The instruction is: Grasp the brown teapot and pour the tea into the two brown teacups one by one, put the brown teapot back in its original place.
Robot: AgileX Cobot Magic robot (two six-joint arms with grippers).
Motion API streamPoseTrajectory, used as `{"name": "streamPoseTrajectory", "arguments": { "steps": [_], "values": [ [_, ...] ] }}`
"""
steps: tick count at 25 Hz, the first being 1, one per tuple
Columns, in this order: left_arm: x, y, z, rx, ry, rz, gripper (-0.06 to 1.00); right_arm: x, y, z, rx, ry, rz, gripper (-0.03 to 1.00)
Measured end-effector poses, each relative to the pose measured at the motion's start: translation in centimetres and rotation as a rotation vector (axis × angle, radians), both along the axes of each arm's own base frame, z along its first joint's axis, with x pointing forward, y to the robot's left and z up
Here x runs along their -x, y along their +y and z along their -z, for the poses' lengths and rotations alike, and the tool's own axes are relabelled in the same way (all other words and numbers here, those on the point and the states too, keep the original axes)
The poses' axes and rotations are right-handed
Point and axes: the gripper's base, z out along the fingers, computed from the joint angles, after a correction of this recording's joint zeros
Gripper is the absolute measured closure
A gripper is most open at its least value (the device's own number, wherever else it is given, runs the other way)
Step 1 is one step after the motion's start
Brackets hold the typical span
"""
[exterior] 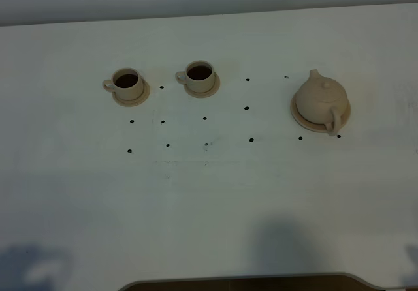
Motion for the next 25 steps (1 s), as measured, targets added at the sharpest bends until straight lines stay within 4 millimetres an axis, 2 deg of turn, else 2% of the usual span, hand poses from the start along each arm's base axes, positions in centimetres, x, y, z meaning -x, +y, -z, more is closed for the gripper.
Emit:
{"name": "streamPoseTrajectory", "arguments": {
  "steps": [3, 14, 25],
  "values": [
    [0.0, 0.0, 0.0, 0.000, 0.000, 0.000, 0.45, 0.2, -0.2, -0.1, -0.010, -0.017, 0.030, 0.57],
    [0.0, 0.0, 0.0, -0.001, 0.000, 0.000, 0.45, 2.1, -1.8, -0.7, -0.031, -0.180, 0.354, 0.57],
    [0.0, 0.0, 0.0, -0.001, 0.000, 0.000, 0.45, 5.5, -1.7, -1.0, -0.062, -0.406, 0.368, 0.58]
  ]
}}
